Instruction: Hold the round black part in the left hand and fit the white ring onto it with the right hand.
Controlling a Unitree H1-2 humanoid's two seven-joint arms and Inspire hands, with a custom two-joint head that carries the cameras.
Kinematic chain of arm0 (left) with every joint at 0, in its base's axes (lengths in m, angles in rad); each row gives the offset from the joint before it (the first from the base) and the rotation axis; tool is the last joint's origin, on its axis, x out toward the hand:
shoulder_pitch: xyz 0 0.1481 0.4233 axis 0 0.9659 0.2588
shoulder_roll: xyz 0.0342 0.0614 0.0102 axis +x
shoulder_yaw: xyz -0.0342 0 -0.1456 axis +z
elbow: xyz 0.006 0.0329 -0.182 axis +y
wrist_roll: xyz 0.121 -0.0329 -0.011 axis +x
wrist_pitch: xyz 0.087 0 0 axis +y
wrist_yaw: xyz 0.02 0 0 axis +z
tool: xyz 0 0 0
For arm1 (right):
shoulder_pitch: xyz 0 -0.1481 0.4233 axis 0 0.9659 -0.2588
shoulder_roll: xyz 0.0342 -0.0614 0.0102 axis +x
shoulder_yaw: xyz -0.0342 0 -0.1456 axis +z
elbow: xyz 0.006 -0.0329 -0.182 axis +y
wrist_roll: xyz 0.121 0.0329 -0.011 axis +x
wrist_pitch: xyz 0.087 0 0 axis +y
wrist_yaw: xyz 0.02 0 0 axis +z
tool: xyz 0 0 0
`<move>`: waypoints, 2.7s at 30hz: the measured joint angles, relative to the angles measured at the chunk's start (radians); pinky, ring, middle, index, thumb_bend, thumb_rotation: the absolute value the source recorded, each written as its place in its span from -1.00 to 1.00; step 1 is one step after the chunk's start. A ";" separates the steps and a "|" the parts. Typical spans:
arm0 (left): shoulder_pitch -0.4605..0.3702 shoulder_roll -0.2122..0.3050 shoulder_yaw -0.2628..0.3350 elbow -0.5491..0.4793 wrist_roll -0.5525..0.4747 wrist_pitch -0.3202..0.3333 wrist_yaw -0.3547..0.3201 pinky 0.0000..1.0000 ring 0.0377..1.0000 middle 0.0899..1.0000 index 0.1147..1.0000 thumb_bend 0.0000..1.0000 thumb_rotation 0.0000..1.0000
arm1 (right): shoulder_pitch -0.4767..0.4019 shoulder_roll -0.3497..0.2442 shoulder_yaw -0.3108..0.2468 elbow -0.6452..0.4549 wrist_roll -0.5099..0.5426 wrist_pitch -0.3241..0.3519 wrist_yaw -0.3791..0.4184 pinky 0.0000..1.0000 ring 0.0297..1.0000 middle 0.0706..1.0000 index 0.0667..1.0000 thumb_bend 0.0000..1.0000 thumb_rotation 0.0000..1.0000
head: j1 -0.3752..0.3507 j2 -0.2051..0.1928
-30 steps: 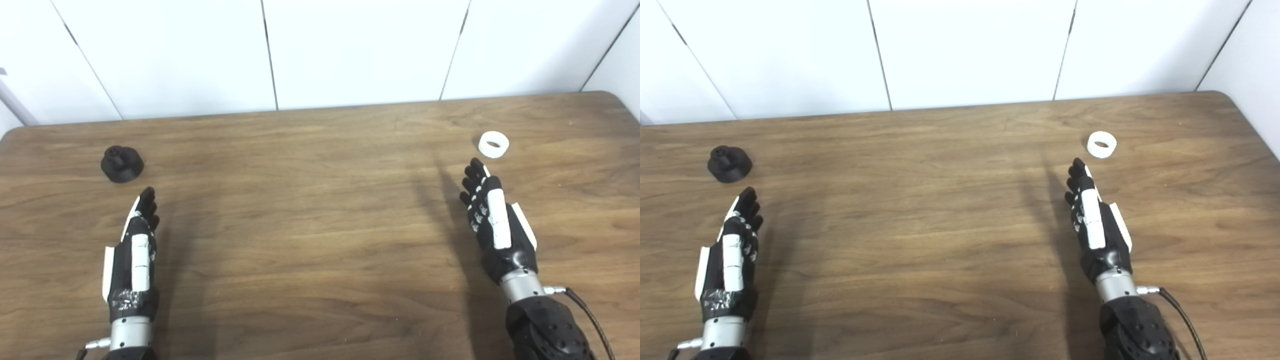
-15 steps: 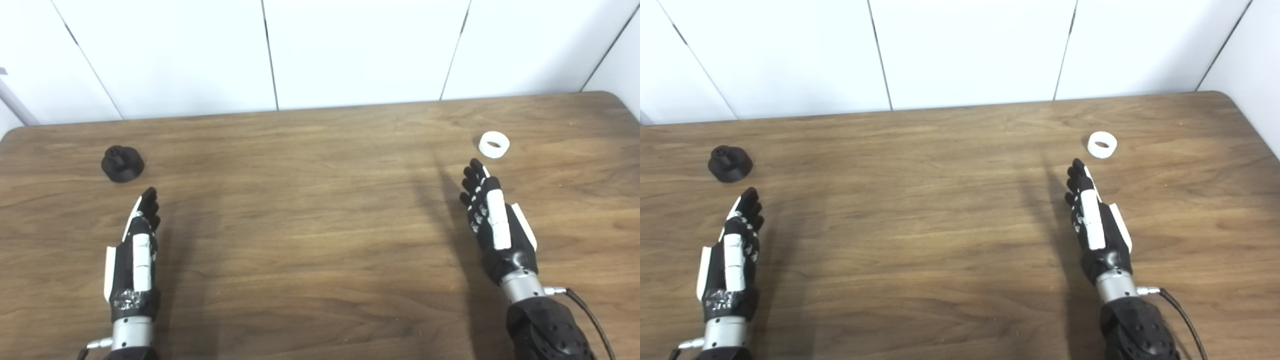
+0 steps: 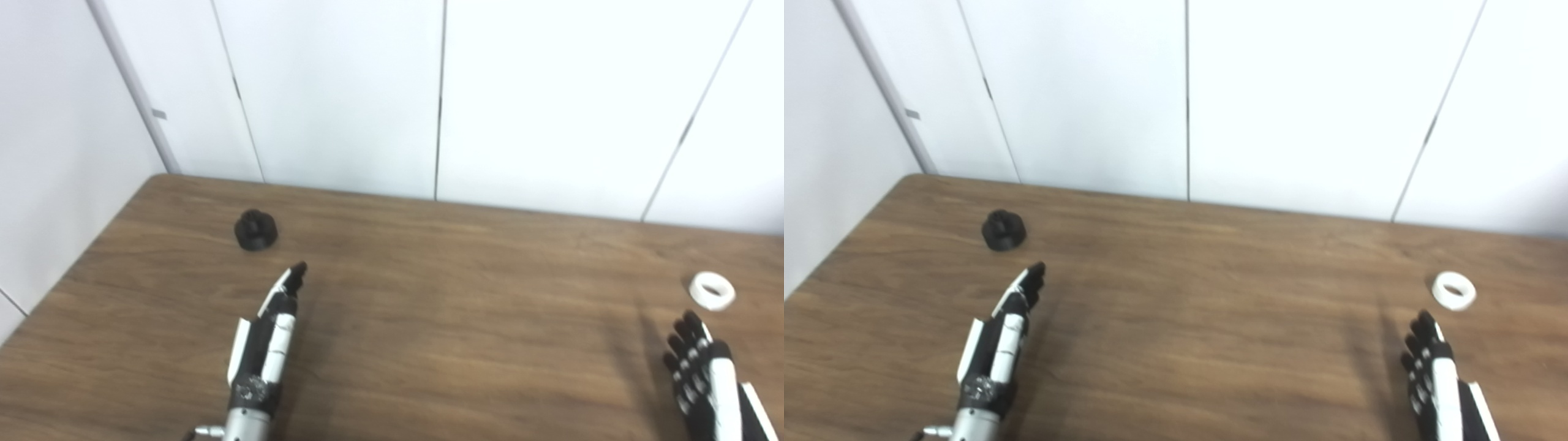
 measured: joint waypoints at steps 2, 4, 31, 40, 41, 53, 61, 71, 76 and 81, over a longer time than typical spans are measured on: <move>0.000 -0.002 -0.001 0.006 0.017 -0.004 0.010 1.00 0.98 0.92 0.81 0.23 0.62 | 0.000 -0.008 0.002 0.000 0.000 0.000 0.001 1.00 1.00 1.00 1.00 0.02 1.00 | 0.012 -0.012; -0.001 -0.003 -0.002 0.009 0.025 -0.005 0.013 1.00 0.97 0.91 0.80 0.25 0.61 | 0.000 -0.012 0.004 0.001 0.000 -0.001 0.003 1.00 1.00 1.00 1.00 0.02 1.00 | 0.015 -0.015; -0.005 0.056 -0.003 -0.217 0.357 0.307 0.033 0.81 0.88 0.90 0.84 0.87 -0.31 | 0.018 0.001 0.004 0.016 -0.021 -0.052 -0.022 1.00 0.96 0.92 0.94 0.17 0.97 | 0.002 -0.014; -0.098 0.197 0.054 -0.232 0.419 0.459 0.012 1.00 1.00 0.92 0.80 0.90 -0.30 | 0.018 -0.003 0.011 0.016 -0.021 -0.049 -0.021 1.00 1.00 0.99 0.99 0.23 1.00 | -0.005 -0.002; -0.106 0.205 0.057 -0.230 0.422 0.474 0.011 1.00 1.00 0.91 0.78 0.92 -0.29 | 0.018 -0.009 0.015 0.016 -0.021 -0.049 -0.014 1.00 1.00 1.00 1.00 0.24 1.00 | -0.005 -0.002; -0.175 0.296 0.086 -0.059 0.437 0.525 0.025 1.00 1.00 0.93 0.78 0.95 -0.24 | 0.017 -0.023 0.022 0.016 -0.016 -0.051 -0.006 1.00 1.00 1.00 1.00 0.21 1.00 | 0.002 0.009; -0.281 0.359 0.072 0.080 0.489 0.532 0.050 1.00 1.00 0.95 0.80 0.97 -0.19 | 0.017 -0.023 0.022 0.016 -0.016 -0.052 -0.002 1.00 1.00 1.00 1.00 0.12 1.00 | 0.003 0.015; -0.373 0.363 0.034 0.280 0.522 0.532 0.134 1.00 1.00 0.94 0.77 0.99 -0.17 | 0.017 -0.020 0.023 0.016 -0.012 -0.055 -0.002 1.00 1.00 1.00 1.00 0.05 1.00 | -0.005 0.017; -0.433 0.363 0.014 0.378 0.525 0.536 0.148 1.00 1.00 0.93 0.75 1.00 -0.15 | 0.020 -0.019 0.023 0.011 -0.011 -0.054 -0.005 1.00 1.00 1.00 1.00 0.02 1.00 | -0.008 0.018; -0.494 0.370 -0.019 0.460 0.533 0.556 0.153 1.00 1.00 0.94 0.71 1.00 -0.13 | 0.027 -0.018 0.024 -0.010 -0.011 -0.043 -0.009 1.00 1.00 1.00 1.00 0.04 1.00 | -0.008 0.018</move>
